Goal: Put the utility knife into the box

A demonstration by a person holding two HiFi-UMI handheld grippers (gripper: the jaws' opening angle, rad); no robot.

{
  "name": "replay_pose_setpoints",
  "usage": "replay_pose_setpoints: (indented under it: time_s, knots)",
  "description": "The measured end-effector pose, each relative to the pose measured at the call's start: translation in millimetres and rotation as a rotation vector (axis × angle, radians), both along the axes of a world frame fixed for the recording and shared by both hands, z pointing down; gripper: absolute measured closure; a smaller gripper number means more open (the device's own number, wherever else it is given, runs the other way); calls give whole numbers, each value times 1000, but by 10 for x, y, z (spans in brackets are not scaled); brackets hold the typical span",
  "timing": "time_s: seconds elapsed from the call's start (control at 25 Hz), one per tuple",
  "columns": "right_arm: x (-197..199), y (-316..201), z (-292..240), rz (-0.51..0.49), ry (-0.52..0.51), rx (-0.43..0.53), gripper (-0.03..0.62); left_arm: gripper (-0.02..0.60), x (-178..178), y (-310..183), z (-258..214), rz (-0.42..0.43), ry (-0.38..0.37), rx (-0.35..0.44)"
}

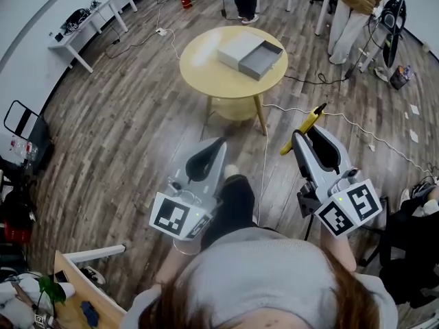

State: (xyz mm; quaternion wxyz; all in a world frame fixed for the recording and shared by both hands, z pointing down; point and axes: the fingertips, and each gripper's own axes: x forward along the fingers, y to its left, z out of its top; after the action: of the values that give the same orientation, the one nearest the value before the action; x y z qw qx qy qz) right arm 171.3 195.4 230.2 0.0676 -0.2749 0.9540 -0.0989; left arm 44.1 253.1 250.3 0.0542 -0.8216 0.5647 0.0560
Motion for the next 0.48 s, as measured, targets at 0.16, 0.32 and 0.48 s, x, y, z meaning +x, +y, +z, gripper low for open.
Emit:
replay_pose_setpoints:
  time_s: [0.16, 0.32, 0.48]
  knots:
    - [-41, -134, 10, 0, 5, 6, 473, 578, -37, -156, -1, 6, -9, 6]
    - [-139, -336, 40, 4, 16, 1, 473, 578, -120, -395, 8, 19, -4, 6]
    - [-274, -637, 25, 11, 15, 0, 473, 578, -224, -713, -7, 37, -8, 9]
